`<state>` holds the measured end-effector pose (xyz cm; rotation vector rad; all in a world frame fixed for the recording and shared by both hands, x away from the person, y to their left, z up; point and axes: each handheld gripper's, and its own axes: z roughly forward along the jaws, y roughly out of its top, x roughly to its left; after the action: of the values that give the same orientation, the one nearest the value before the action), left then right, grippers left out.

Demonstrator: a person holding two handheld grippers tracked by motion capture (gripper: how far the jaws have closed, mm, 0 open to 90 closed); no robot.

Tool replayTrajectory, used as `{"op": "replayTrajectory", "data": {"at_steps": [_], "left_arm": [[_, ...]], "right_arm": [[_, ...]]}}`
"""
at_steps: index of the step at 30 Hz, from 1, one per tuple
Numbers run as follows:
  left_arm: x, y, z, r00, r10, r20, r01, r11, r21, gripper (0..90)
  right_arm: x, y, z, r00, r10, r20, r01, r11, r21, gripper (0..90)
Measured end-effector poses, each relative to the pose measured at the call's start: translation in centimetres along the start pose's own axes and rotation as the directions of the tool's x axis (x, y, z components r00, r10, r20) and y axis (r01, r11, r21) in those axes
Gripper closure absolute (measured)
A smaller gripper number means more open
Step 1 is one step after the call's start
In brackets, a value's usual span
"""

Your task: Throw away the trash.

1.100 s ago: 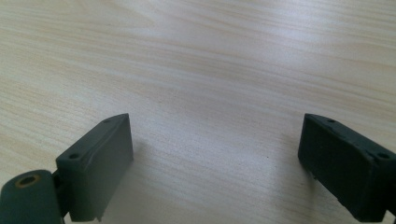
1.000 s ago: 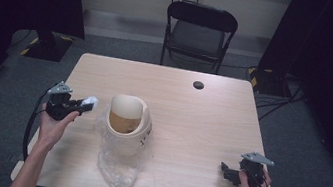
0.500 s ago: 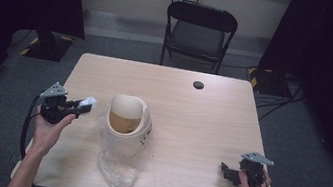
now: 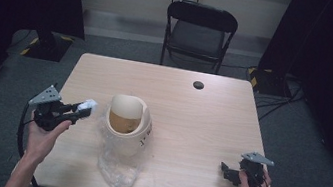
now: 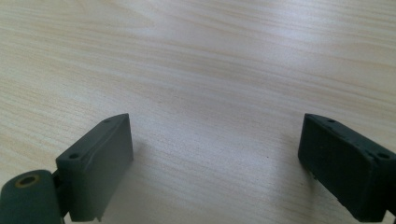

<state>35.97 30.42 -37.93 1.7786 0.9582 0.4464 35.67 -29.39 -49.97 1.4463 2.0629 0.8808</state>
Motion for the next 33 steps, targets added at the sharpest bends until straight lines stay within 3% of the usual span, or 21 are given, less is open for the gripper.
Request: {"op": "replayTrajectory", "data": {"at_steps": [5,16,20,33], "left_arm": [[-1.1,0.4,-0.5,0.9998,0.008,0.019,-0.008,0.9999,-0.008,67.2],[-4.2,2.0,-0.5,0.9941,0.07,0.084,-0.068,0.9973,-0.027,67.2],[-5.0,2.5,0.0,0.9891,0.102,0.107,-0.1,0.9947,-0.021,67.1],[-7.1,2.5,2.9,0.9714,0.132,0.197,-0.143,0.989,0.04,67.0]], "right_arm": [[0.0,0.0,0.0,1.0,0.0,0.0,0.0,1.0,0.0,9.4],[0.0,0.0,0.0,1.0,0.0,0.0,0.0,1.0,0.0,9.4],[0.0,0.0,0.0,1.0,0.0,0.0,0.0,1.0,0.0,9.4],[0.0,0.0,0.0,1.0,0.0,0.0,0.0,1.0,0.0,9.4]]}}
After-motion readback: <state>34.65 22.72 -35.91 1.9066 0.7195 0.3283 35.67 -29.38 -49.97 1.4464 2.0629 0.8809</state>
